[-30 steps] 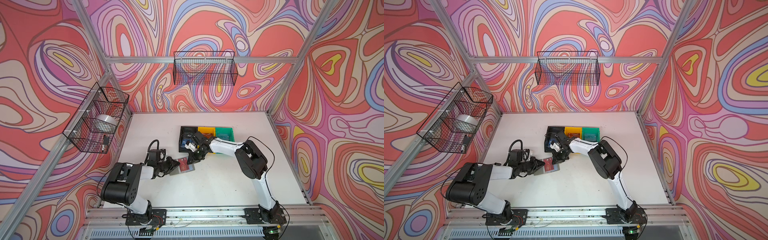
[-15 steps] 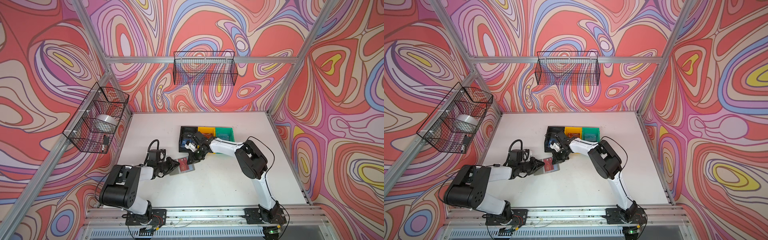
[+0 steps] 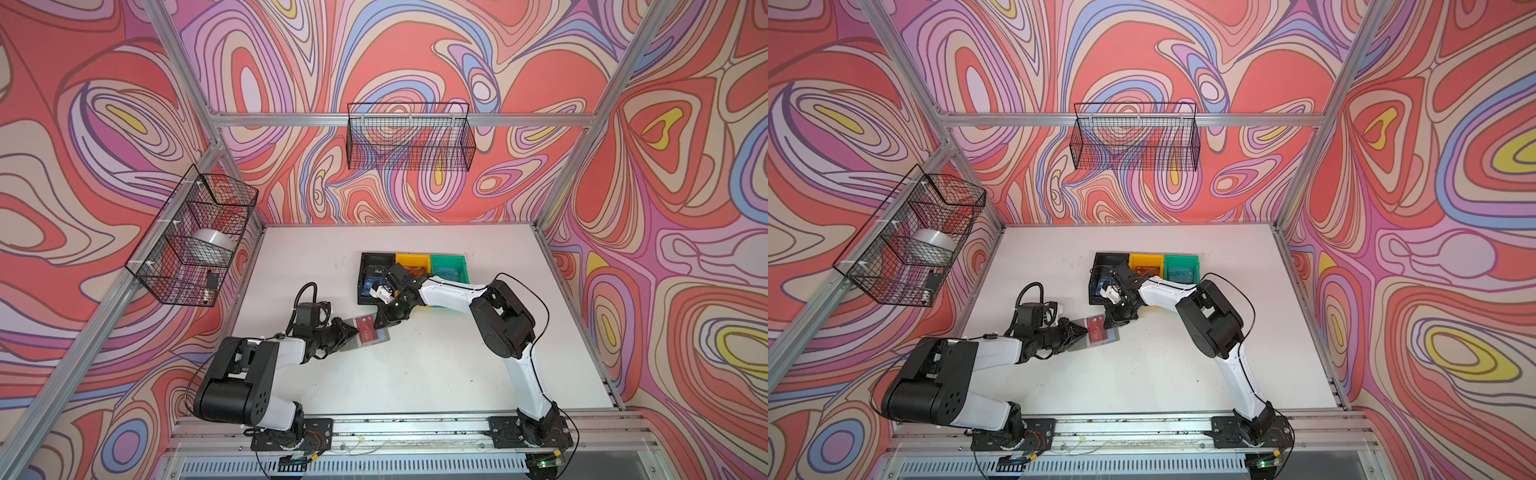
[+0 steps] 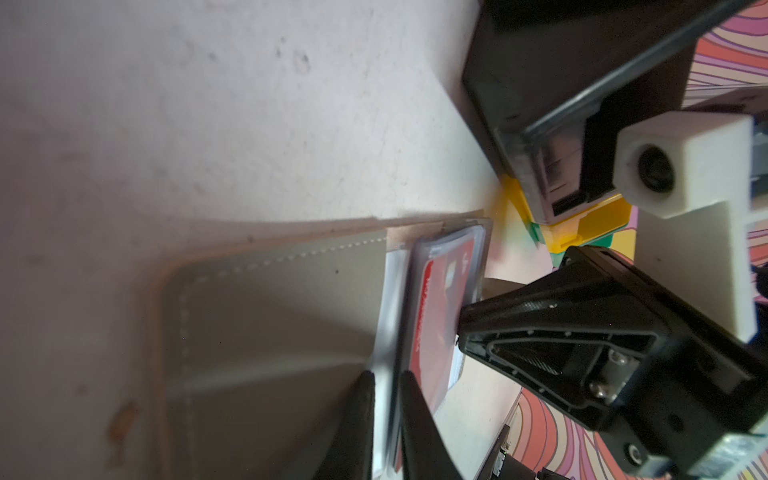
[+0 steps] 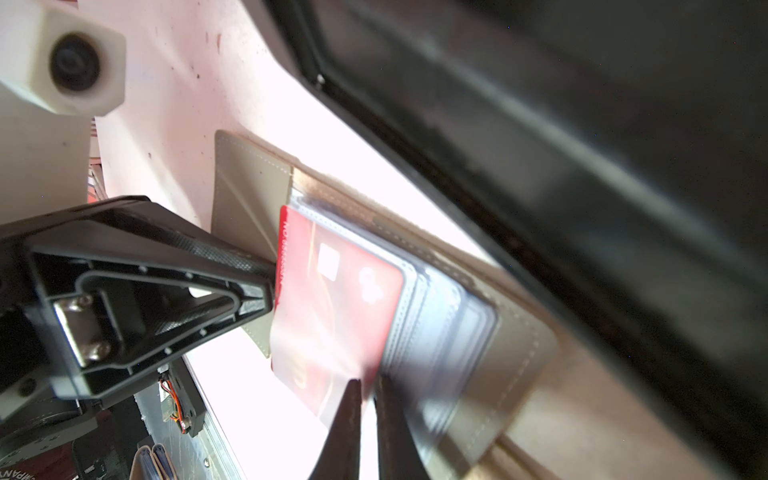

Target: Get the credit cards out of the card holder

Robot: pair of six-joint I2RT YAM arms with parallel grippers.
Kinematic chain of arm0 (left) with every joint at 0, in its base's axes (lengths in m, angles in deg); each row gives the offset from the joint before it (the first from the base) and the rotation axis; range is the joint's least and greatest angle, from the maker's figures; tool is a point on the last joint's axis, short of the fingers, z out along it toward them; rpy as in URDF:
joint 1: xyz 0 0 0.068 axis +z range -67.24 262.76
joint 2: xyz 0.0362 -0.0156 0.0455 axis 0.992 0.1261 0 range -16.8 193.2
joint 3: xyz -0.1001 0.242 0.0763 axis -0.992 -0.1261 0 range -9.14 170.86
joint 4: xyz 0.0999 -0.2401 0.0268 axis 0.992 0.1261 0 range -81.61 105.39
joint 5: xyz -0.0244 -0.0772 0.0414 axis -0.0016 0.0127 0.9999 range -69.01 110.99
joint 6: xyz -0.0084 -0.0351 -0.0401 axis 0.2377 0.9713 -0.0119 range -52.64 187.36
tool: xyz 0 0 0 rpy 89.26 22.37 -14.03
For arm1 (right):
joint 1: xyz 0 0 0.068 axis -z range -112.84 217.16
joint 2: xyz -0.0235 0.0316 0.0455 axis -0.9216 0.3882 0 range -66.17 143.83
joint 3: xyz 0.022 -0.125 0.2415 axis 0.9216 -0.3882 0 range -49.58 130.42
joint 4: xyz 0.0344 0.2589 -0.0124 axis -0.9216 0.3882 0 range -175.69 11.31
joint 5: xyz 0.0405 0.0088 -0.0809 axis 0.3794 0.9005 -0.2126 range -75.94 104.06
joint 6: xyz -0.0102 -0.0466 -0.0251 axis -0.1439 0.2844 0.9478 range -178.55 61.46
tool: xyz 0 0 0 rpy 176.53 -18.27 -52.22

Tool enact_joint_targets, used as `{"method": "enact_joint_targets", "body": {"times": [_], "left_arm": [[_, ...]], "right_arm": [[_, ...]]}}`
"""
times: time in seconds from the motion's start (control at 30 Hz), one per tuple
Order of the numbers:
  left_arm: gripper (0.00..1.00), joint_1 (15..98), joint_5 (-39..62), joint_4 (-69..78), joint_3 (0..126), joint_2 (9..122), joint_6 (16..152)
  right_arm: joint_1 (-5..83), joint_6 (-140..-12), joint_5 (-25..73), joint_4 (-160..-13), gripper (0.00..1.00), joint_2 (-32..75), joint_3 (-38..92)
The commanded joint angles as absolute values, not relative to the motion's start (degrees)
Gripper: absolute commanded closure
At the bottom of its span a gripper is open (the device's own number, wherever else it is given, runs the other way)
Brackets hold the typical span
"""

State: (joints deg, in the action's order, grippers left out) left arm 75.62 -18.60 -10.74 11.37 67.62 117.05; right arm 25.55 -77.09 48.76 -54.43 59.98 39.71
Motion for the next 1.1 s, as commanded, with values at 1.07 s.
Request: {"method": "enact_joint_targets", "body": {"times": [1.07], "left_arm": [[0.91,74.0,-16.1,-6.6,13.5,71.6,114.2]], "right_arm": [[24.6,-77.2,48.4,-53.1,0.87,64.1,36.6]]}}
